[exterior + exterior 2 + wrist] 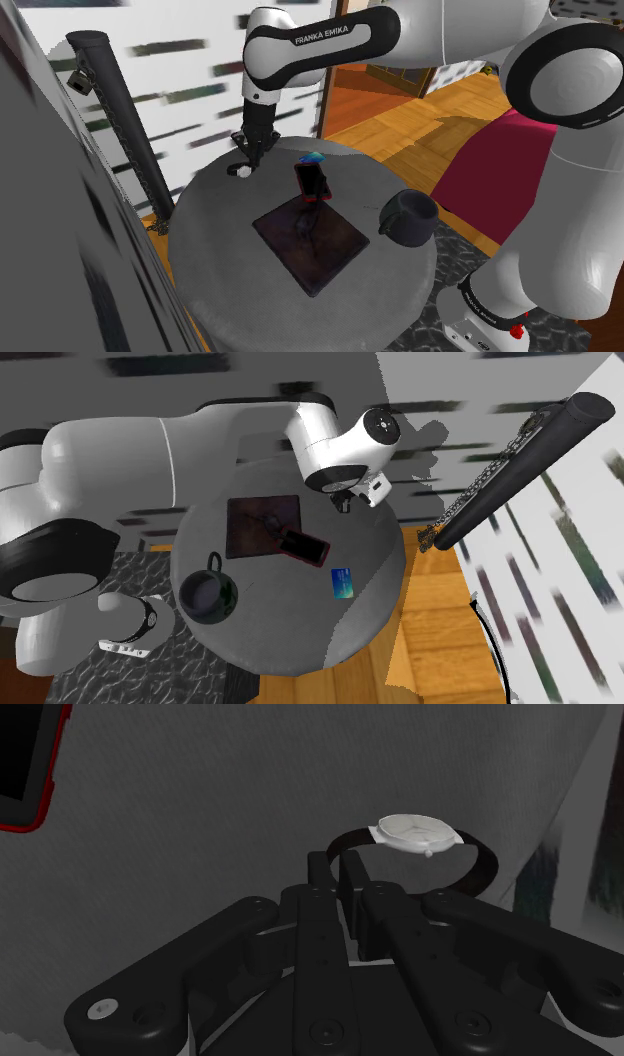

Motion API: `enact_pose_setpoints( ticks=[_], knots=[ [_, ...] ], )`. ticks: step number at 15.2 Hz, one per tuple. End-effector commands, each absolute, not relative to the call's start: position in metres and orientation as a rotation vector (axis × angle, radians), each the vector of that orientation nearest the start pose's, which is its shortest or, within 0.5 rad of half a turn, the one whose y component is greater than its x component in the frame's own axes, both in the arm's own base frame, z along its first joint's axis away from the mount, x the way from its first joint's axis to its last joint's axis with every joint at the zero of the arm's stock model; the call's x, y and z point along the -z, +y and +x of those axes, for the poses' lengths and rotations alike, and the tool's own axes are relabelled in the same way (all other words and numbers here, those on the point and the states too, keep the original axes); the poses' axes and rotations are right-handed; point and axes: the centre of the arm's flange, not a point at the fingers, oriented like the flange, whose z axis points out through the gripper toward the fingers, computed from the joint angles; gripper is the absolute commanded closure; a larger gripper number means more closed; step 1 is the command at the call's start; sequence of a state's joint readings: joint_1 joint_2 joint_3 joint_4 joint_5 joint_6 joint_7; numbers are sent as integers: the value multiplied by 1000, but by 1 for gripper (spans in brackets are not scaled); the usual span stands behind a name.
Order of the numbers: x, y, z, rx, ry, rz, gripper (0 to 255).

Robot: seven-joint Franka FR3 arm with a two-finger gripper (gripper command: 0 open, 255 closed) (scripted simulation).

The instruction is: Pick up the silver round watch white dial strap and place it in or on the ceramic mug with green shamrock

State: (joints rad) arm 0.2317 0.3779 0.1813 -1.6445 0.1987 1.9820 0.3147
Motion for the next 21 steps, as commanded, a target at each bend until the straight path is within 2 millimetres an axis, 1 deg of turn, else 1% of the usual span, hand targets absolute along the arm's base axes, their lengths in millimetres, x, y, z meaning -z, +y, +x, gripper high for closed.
enact_pose_setpoints(
  ticks=[1,20,21],
  knots=[
    [-409,265,603,-179,-5,-2918,255],
    [-508,265,603,-179,-5,-2918,255],
    [-508,256,593,-179,-5,-2918,255]
  ],
)
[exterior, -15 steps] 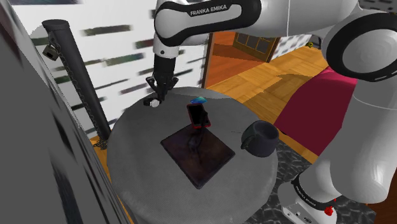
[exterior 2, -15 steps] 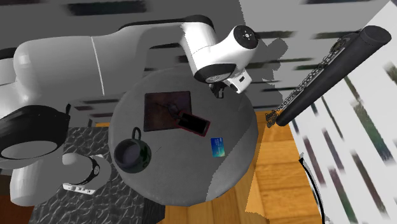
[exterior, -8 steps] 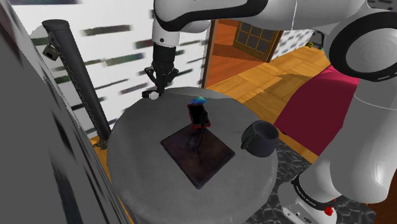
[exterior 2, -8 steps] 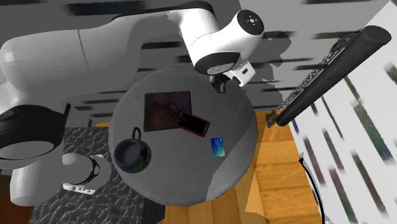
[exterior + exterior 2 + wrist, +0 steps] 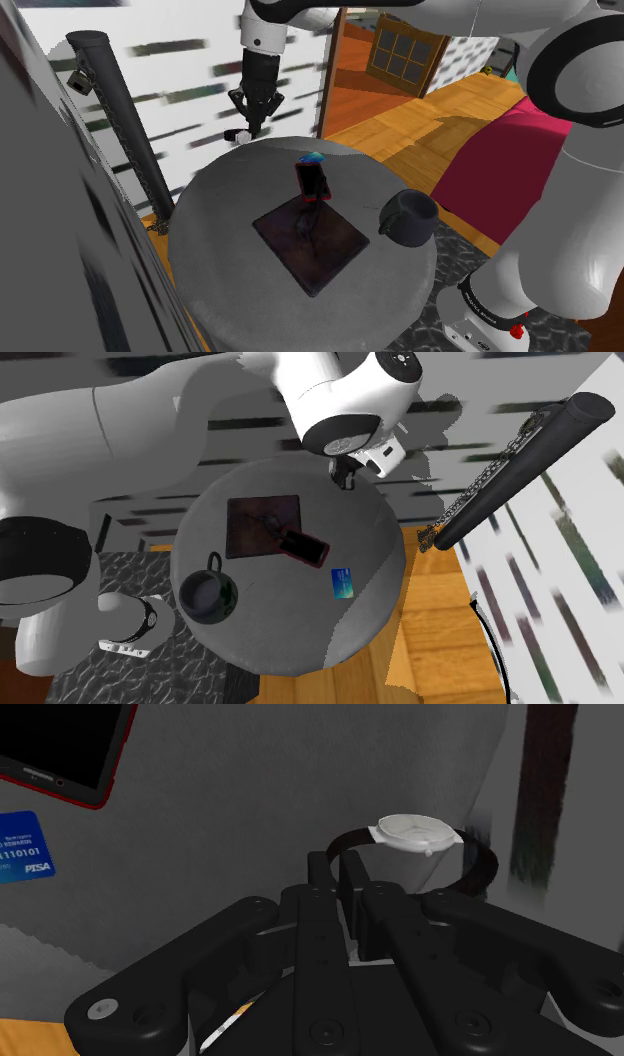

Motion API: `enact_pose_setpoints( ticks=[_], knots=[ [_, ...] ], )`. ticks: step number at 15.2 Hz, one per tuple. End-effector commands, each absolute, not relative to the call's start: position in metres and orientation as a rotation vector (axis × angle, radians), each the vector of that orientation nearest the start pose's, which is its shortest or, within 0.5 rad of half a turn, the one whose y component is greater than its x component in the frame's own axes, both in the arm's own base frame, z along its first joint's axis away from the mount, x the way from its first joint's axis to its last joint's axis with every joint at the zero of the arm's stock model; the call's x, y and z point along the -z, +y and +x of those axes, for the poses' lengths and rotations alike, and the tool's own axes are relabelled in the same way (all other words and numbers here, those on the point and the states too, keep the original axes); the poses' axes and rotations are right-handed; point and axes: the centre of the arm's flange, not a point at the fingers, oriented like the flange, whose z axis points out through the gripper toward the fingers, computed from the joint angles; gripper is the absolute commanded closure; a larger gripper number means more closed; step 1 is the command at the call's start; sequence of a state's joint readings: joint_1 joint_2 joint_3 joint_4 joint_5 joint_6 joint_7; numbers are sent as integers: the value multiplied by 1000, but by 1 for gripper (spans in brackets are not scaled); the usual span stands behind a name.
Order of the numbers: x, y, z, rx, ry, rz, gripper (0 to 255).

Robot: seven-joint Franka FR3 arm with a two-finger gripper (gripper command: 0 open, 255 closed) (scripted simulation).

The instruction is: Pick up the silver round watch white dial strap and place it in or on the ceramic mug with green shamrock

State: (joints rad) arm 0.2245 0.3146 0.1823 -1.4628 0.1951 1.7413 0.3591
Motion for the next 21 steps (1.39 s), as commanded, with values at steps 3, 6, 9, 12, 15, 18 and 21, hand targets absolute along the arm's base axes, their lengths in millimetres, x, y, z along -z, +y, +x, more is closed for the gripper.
enact_pose_setpoints(
  ticks=[3,6,9,12,15,18,21],
  knots=[
    [-510,230,563,-179,-5,-2918,255],
    [-511,205,533,-179,-5,-2918,255],
    [-513,179,503,-179,-5,-2918,255],
    [-514,153,473,-179,-5,-2918,255],
    [-515,127,443,-179,-5,-2918,255],
    [-517,101,413,-179,-5,-2918,255],
    [-518,76,383,-179,-5,-2918,255]
  ],
)
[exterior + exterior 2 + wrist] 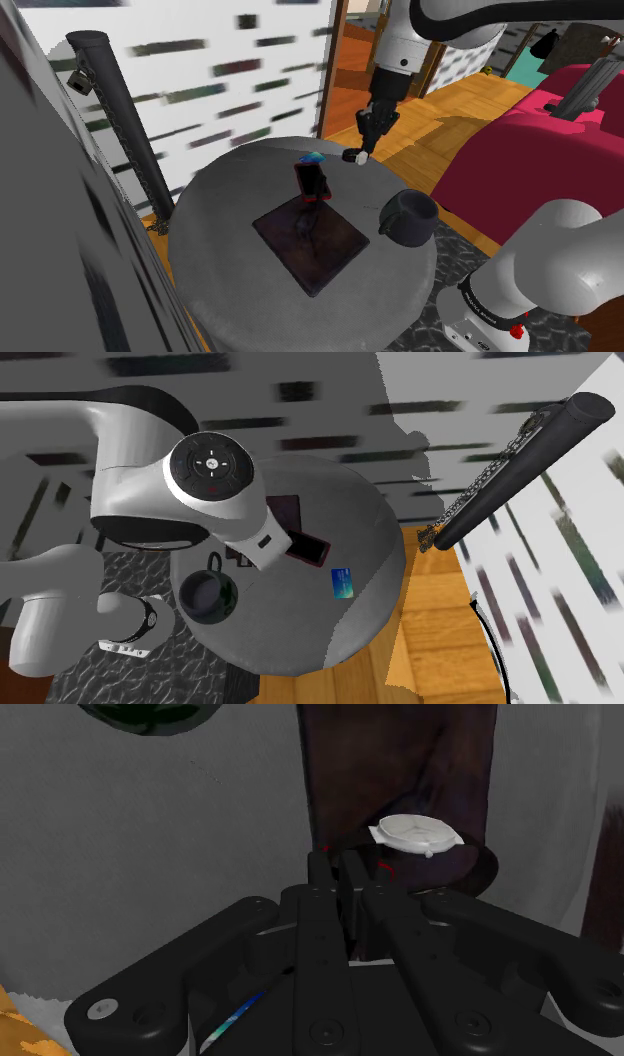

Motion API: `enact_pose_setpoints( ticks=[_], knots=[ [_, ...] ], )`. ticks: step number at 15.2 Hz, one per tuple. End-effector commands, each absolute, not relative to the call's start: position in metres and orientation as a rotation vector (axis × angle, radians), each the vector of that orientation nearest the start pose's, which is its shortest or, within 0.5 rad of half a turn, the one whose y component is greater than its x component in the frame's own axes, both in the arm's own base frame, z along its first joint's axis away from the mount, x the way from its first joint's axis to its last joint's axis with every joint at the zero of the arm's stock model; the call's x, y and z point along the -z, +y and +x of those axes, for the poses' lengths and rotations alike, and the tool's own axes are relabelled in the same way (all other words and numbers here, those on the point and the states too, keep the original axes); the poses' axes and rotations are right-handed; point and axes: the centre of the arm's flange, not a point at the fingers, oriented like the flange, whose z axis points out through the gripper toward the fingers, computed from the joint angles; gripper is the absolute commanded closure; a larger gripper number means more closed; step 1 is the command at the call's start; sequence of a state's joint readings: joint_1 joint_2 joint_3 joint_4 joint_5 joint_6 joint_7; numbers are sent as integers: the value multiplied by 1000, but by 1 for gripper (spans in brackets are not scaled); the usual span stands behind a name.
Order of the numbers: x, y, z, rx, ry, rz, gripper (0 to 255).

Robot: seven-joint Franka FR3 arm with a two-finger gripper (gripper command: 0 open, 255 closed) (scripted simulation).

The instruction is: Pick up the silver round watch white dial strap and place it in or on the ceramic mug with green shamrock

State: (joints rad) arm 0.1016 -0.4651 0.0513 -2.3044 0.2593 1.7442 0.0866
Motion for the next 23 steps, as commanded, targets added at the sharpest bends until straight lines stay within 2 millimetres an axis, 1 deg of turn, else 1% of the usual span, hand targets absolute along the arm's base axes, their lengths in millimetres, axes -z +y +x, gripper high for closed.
enact_pose_setpoints(
  ticks=[1,10,23],
  knots=[
    [-519,67,373,-179,-5,-2918,255],
    [-523,-9,284,-179,-5,-2918,255],
    [-454,-9,284,-179,-5,-2918,255]
  ],
)
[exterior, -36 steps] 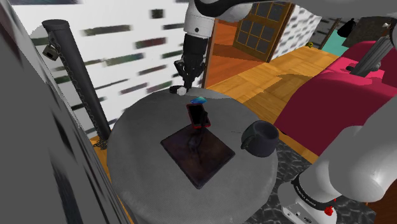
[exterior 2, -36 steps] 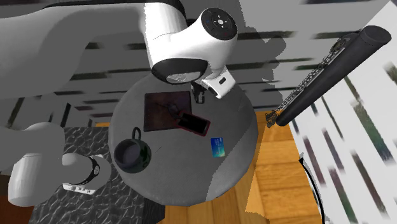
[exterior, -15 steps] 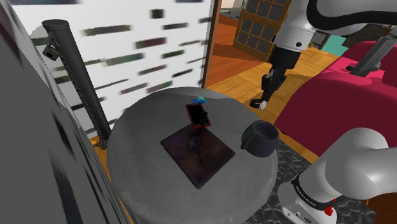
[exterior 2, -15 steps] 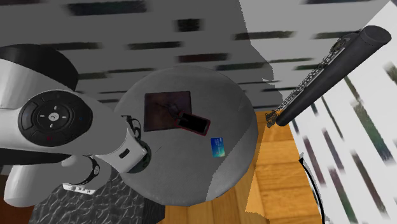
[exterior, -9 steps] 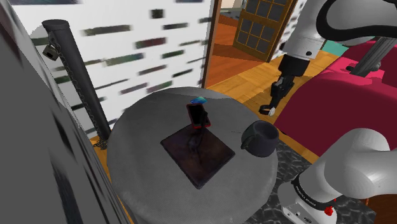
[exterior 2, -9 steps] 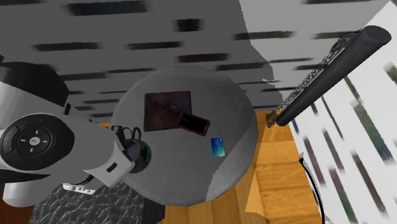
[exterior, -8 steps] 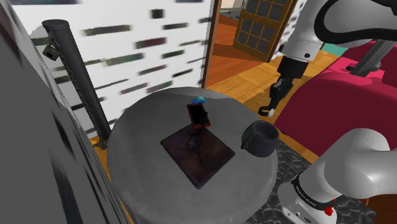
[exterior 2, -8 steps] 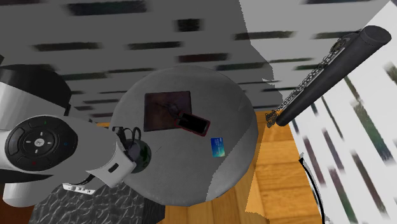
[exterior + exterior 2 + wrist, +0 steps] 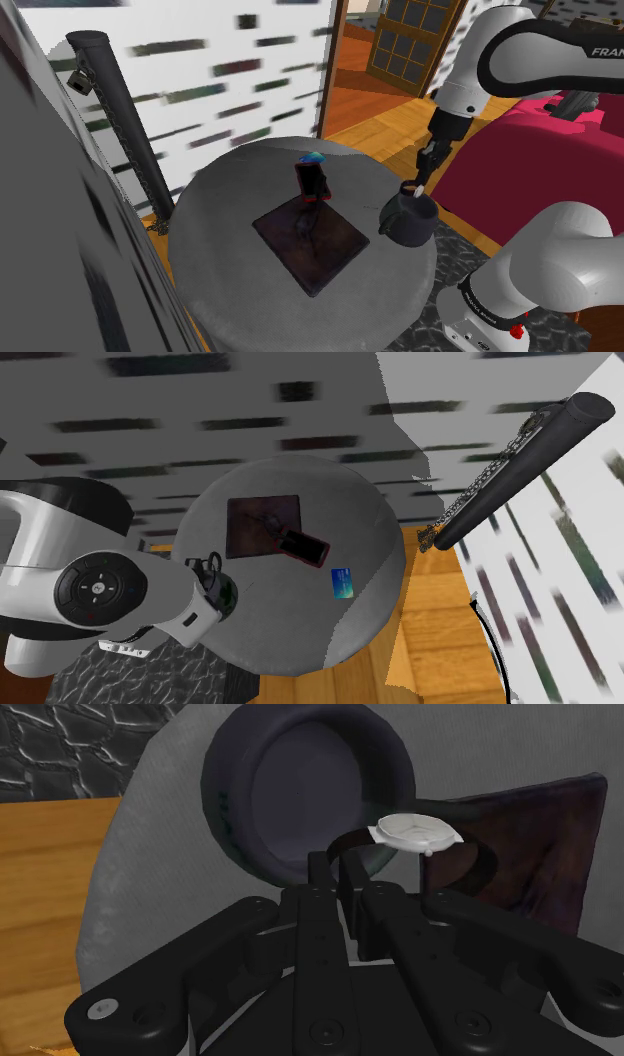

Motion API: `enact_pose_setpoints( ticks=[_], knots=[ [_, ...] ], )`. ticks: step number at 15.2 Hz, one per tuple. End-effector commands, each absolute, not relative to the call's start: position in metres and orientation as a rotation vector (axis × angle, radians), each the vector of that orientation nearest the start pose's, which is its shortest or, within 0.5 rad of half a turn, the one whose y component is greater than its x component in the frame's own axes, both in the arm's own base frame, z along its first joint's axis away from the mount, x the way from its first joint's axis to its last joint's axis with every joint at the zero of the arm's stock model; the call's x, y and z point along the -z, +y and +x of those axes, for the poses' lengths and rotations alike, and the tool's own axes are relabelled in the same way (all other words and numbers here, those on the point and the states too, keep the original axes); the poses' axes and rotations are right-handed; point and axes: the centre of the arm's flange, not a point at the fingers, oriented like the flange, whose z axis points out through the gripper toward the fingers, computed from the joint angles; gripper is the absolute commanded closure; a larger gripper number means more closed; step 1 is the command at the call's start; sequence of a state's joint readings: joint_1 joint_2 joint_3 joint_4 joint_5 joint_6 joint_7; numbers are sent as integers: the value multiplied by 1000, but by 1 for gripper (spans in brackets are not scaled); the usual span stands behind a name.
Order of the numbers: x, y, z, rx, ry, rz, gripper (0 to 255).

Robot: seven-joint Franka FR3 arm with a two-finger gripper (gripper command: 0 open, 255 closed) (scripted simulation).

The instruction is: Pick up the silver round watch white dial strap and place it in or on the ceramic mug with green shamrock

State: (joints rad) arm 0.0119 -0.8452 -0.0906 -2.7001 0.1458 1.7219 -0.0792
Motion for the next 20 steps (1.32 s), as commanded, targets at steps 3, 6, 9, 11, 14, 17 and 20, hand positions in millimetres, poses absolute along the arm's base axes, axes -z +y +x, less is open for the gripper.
enact_pose_setpoints(
  ticks=[3,6,9,11,14,17,20],
  knots=[
    [-438,-9,284,-179,-5,-2918,255],
    [-438,-9,284,-179,-5,-2918,255],
    [-438,-9,284,-179,-5,-2918,255],
    [-438,-9,284,-179,-5,-2918,255],
    [-438,-9,284,-179,-5,-2918,0],
    [-438,-9,284,-179,-5,-2918,0],
    [-476,-18,289,-179,-5,-2918,0]
  ],
)
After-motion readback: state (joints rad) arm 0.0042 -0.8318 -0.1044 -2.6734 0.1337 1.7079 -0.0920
